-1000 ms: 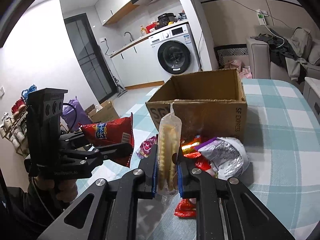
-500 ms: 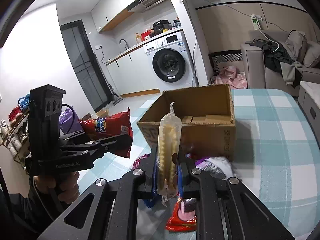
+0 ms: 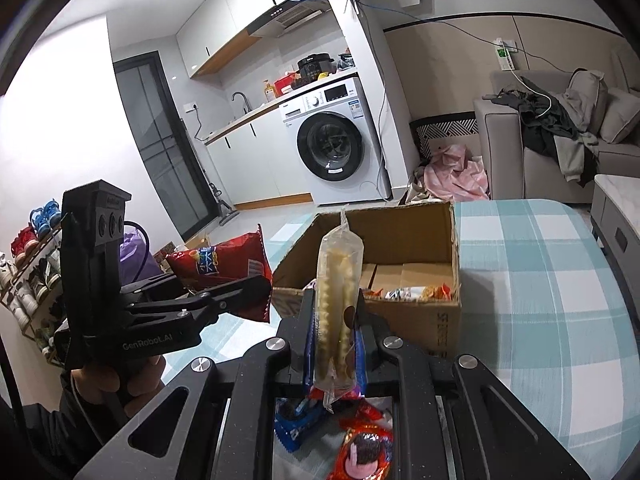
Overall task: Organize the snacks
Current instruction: 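Lift both held snacks and carry them over the cardboard box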
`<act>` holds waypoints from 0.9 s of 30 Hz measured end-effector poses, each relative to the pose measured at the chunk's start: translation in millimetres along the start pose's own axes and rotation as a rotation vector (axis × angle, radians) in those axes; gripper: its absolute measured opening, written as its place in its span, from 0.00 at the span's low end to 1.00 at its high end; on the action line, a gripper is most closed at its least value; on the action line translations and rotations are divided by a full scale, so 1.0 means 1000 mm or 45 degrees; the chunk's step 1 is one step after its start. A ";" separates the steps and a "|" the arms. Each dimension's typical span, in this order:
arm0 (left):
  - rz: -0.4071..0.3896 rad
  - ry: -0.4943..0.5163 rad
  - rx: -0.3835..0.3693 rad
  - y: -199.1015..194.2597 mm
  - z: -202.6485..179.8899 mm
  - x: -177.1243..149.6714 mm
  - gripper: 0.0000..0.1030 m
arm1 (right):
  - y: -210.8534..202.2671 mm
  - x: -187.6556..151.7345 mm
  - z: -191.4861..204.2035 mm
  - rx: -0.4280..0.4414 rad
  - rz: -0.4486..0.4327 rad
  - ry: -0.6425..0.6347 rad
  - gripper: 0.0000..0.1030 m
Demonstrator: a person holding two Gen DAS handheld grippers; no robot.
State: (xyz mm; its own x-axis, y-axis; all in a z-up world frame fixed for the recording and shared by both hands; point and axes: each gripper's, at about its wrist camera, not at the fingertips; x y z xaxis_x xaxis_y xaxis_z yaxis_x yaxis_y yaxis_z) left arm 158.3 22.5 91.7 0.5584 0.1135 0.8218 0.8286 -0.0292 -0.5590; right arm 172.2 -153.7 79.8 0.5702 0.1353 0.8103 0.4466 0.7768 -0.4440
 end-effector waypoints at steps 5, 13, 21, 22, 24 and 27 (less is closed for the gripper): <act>-0.012 0.019 0.031 0.009 -0.003 0.010 0.53 | 0.007 0.006 -0.005 -0.001 -0.009 0.016 0.15; -0.009 0.015 0.043 0.028 -0.006 0.021 0.53 | 0.016 0.019 -0.011 -0.013 -0.036 0.031 0.15; 0.003 0.000 0.041 0.044 -0.005 0.028 0.53 | 0.029 0.029 -0.023 -0.049 -0.055 0.074 0.15; 0.008 0.001 0.042 0.048 -0.006 0.029 0.53 | 0.031 0.030 -0.024 -0.054 -0.057 0.082 0.15; 0.009 0.003 0.044 0.055 -0.006 0.032 0.53 | 0.035 0.031 -0.027 -0.057 -0.058 0.094 0.15; 0.016 0.002 0.047 0.067 -0.008 0.036 0.53 | 0.038 0.033 -0.029 -0.066 -0.065 0.102 0.15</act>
Point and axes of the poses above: each gripper's, at about its wrist camera, not at the fingertips, and y roughly the way its jaws point, z to its left, x to its top, and after that the axes turned 7 degrees about x, right-handed
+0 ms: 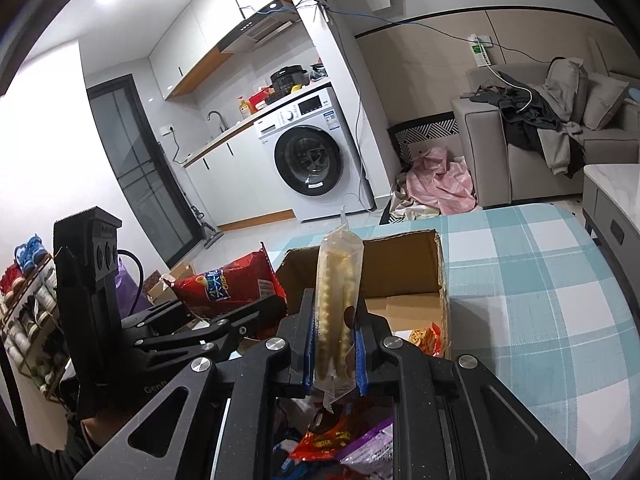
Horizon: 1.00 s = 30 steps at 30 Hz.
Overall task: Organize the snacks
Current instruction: 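Lift both held snacks and carry them over the cardboard box, then open both grippers to drop the snacks into the box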
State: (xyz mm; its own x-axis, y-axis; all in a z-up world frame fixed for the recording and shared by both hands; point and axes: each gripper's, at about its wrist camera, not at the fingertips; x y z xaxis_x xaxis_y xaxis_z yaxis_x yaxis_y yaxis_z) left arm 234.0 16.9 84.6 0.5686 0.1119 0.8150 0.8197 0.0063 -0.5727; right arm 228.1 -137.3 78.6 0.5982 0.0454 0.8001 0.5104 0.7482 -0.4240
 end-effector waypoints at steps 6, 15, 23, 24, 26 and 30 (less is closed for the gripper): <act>0.011 -0.003 0.007 0.022 -0.001 0.005 0.53 | 0.012 0.004 -0.005 -0.024 0.011 0.003 0.15; 0.045 -0.018 0.014 0.060 -0.001 0.008 0.53 | 0.029 0.006 -0.015 -0.047 0.031 0.020 0.15; 0.069 -0.019 0.048 0.088 -0.004 0.010 0.53 | 0.038 0.006 -0.030 -0.068 0.050 0.055 0.15; 0.073 -0.024 0.048 0.091 -0.004 0.009 0.53 | 0.040 0.006 -0.031 -0.066 0.054 0.060 0.15; 0.084 -0.032 0.056 0.096 -0.002 0.009 0.53 | 0.042 0.006 -0.035 -0.072 0.056 0.060 0.15; 0.081 -0.016 0.057 0.101 -0.006 0.008 0.54 | 0.044 0.005 -0.039 -0.076 0.066 0.059 0.17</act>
Point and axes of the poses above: each gripper's, at about its wrist camera, not at the fingertips, and y roughly the way its jaws point, z to its left, x to its top, and after that the axes turned 7 degrees about x, right-handed
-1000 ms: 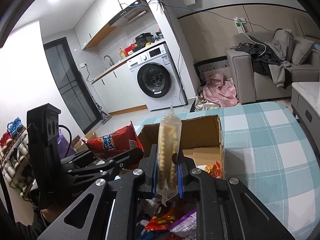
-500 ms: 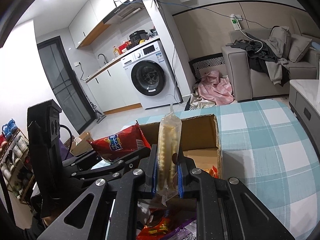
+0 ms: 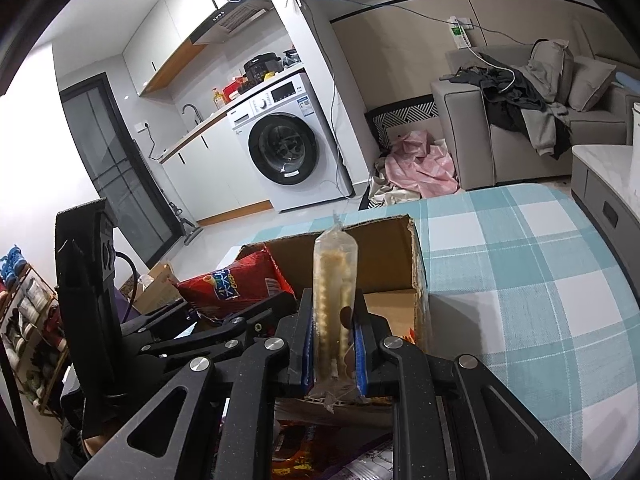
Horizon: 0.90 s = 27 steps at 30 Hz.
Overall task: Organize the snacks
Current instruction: 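Open both grippers to drop the snacks into the box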
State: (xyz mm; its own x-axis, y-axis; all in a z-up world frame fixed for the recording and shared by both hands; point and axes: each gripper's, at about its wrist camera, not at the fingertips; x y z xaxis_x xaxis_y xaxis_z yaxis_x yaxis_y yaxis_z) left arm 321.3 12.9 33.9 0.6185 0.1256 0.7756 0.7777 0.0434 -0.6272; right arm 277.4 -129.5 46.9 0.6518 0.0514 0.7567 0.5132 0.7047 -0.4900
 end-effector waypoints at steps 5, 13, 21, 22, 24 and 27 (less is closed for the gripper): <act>-0.017 0.034 0.006 -0.009 -0.002 -0.001 0.73 | -0.007 -0.002 0.000 -0.018 -0.024 -0.020 0.36; -0.041 0.078 0.026 -0.035 -0.006 -0.011 0.86 | -0.029 -0.008 0.001 0.004 -0.020 -0.033 0.90; -0.064 0.073 0.031 -0.068 0.004 -0.036 0.99 | -0.049 -0.027 0.009 -0.060 -0.016 -0.109 1.00; -0.061 0.068 0.032 -0.074 0.006 -0.039 0.99 | -0.051 -0.029 0.010 -0.061 -0.013 -0.116 1.00; -0.062 0.057 0.025 -0.082 0.012 -0.047 0.99 | -0.055 -0.033 0.010 -0.064 -0.006 -0.118 1.00; -0.064 0.043 0.034 -0.093 0.020 -0.054 0.99 | -0.059 -0.039 0.012 -0.076 0.002 -0.113 1.00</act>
Point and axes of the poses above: each gripper's, at about its wrist camera, not at the fingertips, and y roughly the way its jaws point, z to its left, x to its top, and after that the axes turned 7 degrees about x, right-handed
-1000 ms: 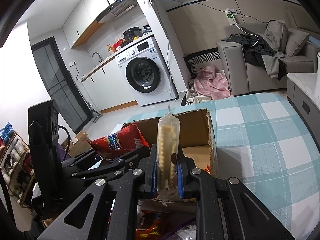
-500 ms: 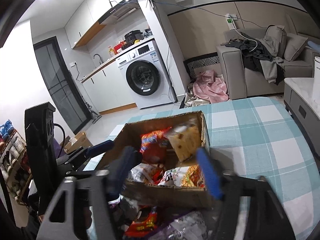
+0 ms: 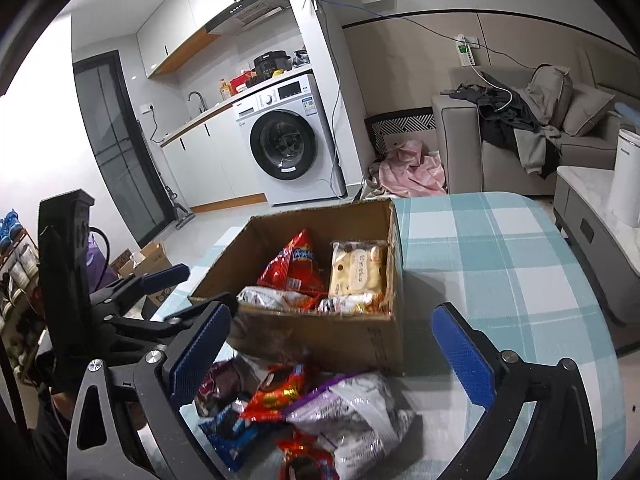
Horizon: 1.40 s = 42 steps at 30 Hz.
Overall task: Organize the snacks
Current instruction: 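Open both grippers to drop the snacks into the box, then move both open grippers back toward the remaining snacks beside the box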
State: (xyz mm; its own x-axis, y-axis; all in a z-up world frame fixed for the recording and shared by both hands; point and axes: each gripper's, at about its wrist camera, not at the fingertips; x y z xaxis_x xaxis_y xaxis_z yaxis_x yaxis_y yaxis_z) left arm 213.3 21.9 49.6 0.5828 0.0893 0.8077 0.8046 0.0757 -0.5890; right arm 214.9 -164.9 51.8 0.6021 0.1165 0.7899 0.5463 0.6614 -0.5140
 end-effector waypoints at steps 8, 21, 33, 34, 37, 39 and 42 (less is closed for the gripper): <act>0.016 -0.039 -0.002 -0.025 0.022 -0.024 0.99 | -0.009 -0.015 0.004 -0.016 0.047 -0.004 1.00; 0.064 -0.050 0.022 -0.036 0.037 -0.060 0.99 | -0.012 -0.042 0.009 -0.050 0.130 -0.034 1.00; 0.141 -0.008 0.018 -0.024 0.027 -0.070 0.99 | 0.003 -0.055 -0.009 -0.087 0.225 0.022 1.00; 0.154 -0.013 0.016 -0.021 0.027 -0.071 0.99 | 0.004 -0.056 -0.011 -0.084 0.227 0.028 1.00; 0.183 -0.027 0.011 -0.014 0.029 -0.074 0.99 | 0.008 -0.059 -0.015 -0.067 0.240 0.045 1.00; 0.194 -0.033 0.010 -0.011 0.030 -0.076 0.99 | 0.013 -0.061 -0.017 -0.064 0.258 0.048 1.00; 0.211 -0.032 -0.001 -0.006 0.030 -0.078 0.99 | 0.021 -0.065 -0.021 -0.061 0.280 0.055 1.00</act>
State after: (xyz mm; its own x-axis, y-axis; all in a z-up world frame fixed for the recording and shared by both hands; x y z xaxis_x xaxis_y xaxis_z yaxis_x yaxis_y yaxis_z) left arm 159.9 43.9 -10.6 0.7043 0.1255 0.6988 0.6980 0.0571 -0.7138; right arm 199.1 -174.3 -17.5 0.7334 0.2213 0.6427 0.4257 0.5876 -0.6881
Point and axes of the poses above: each gripper's, at about its wrist camera, not at the fingertips, and y roughly the way its jaws point, z to its left, x to its top, and after that the axes turned 7 degrees about x, right-handed
